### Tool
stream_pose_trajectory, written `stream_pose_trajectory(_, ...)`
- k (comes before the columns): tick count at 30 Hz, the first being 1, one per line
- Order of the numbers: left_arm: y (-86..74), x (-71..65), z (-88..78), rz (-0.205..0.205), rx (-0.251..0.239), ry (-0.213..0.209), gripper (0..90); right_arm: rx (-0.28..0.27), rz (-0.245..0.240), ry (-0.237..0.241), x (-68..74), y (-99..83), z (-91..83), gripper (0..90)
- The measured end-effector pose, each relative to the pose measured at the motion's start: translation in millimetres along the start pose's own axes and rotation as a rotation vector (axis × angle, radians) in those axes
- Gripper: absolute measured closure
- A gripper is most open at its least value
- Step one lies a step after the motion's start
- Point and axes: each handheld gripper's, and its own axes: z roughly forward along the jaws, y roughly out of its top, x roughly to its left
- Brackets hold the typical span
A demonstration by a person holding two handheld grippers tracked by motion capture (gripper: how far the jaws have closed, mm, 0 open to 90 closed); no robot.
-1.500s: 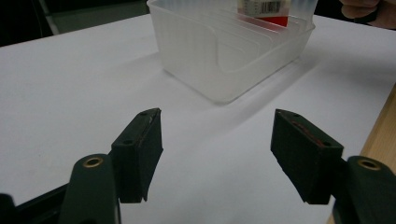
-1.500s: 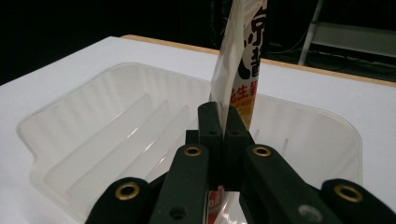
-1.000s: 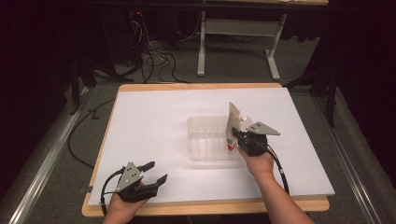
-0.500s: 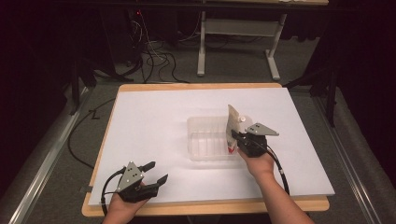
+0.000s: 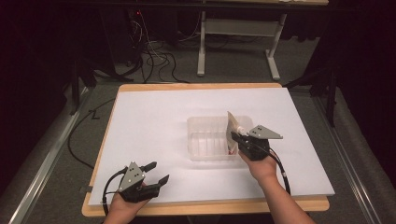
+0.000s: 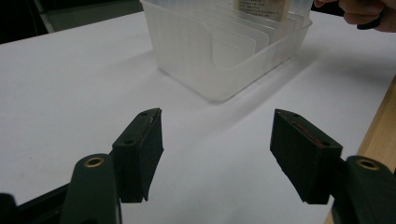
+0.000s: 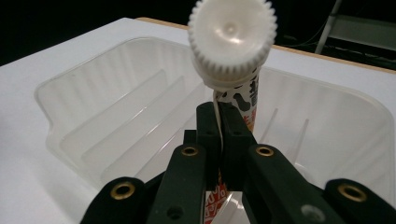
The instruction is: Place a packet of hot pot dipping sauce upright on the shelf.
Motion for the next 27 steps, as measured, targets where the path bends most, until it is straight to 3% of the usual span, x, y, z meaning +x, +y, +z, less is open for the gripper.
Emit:
stream_pose_trajectory(12,-0.2,1.8,-1.7,-0.005,-0.007,0.005,34.6,0.014,0.005,0.007,0.5,-4.5,-6.3,85.2)
stream_pose_trajectory(19,-0.2,2.2,-2.5,-0.006,-0.010,0.011,34.4,0.015,0.029,0.031,1.6,1.1,-9.7,61.4)
stream_pose_trajectory(27,-0.6,3.3,-2.5,-0.008,-0.004,0.009,34.2,0.009,0.021,0.037,4.6,7.0,-14.9,44.5)
